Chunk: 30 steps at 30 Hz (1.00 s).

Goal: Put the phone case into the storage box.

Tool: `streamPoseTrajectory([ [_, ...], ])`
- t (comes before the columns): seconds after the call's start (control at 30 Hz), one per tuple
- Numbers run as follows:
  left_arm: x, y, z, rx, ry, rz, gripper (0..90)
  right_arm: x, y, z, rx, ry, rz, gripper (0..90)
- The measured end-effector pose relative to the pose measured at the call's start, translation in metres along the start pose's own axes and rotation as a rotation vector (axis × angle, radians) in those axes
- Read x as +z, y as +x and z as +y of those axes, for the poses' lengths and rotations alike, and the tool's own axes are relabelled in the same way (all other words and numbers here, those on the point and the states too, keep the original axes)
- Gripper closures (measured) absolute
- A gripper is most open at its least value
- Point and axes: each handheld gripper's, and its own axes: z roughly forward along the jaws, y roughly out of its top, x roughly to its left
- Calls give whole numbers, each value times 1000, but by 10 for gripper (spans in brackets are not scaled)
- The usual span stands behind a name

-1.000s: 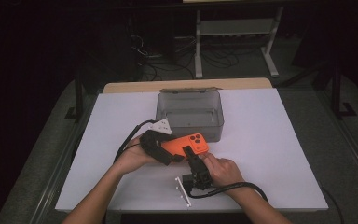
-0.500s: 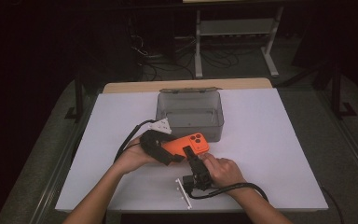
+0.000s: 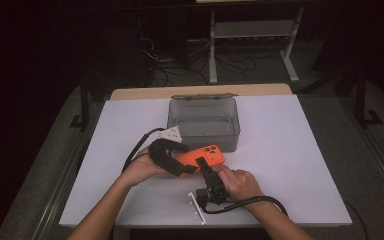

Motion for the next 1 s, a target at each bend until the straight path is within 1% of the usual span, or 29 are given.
streamPoseTrajectory([
  [0.17,-7,1,1,-3,-17,-1,152,0,0,0,11,0,5,783],
  [0.23,-9,1,1,2,-20,0,150,1,0,-1,12,1,7,783],
  [0.47,-19,3,-3,5,-35,18,141,1,0,-2,16,6,18,783],
  [0.57,-23,3,-7,10,-40,44,139,1,0,-2,17,10,20,783],
  [0.83,-32,5,-20,-1,-50,79,131,1,0,-3,18,9,23,783],
  [1.0,-38,4,-28,-10,-55,90,105,1,0,-4,22,9,21,783],
])
